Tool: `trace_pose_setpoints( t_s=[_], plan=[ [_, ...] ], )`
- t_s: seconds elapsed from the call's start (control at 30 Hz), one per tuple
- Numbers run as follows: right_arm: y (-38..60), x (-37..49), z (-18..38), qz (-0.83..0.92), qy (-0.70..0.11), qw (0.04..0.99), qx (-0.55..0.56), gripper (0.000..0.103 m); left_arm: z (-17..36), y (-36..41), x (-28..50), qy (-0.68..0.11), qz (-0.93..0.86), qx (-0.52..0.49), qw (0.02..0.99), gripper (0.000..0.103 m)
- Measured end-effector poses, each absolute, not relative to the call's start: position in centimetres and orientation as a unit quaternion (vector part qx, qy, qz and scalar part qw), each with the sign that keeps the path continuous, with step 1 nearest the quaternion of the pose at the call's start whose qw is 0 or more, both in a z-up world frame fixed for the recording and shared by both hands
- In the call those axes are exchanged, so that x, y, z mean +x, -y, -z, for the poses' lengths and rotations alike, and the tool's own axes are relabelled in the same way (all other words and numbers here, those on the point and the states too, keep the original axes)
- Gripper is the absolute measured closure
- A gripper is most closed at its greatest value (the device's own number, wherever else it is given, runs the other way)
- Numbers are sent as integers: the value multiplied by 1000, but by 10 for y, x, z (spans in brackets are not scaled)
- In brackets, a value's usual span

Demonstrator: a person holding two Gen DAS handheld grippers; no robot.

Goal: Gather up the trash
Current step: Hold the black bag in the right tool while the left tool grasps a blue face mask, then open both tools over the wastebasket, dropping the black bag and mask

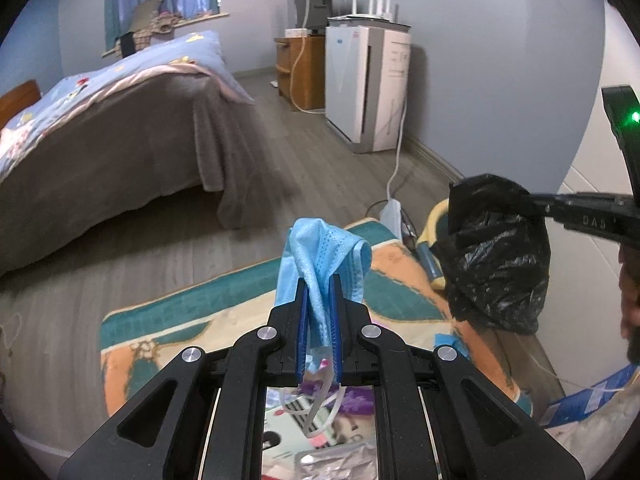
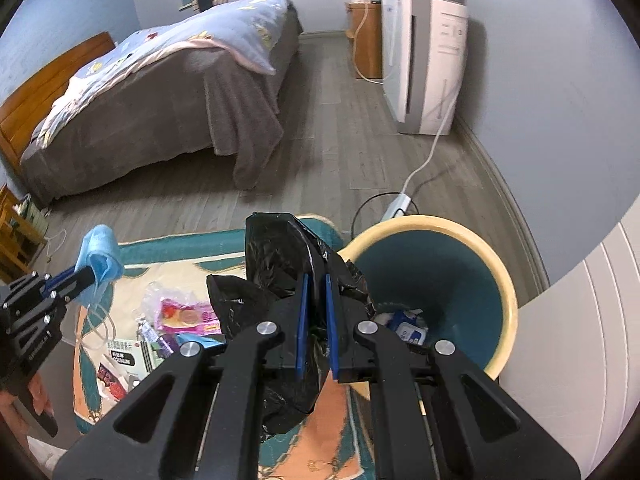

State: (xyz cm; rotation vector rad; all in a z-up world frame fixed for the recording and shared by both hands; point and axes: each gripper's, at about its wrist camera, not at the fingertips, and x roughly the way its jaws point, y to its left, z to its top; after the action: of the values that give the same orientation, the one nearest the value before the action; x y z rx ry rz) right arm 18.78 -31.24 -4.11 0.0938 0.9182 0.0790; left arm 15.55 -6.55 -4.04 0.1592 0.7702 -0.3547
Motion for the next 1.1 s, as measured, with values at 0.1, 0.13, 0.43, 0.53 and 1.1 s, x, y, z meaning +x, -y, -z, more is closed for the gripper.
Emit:
trace_pose_setpoints(
  t_s=[0.1,0.13,0.43,0.53,1.1],
  plan=[
    [331,188,41,-24,-440,896,53,95,41,80,153,-370,182,92,906,92],
    [336,188,41,-20,-440,896,56,95,41,84,152,-369,185,94,906,92],
    [389,188,46,36,-436,896,75,95,42,122,134,-364,230,107,896,92],
    [399,188,49,48,-436,896,72,95,45,136,128,-365,243,112,892,92],
    [449,192,84,99,-467,871,115,95,64,210,119,-403,319,113,850,92]
  ],
)
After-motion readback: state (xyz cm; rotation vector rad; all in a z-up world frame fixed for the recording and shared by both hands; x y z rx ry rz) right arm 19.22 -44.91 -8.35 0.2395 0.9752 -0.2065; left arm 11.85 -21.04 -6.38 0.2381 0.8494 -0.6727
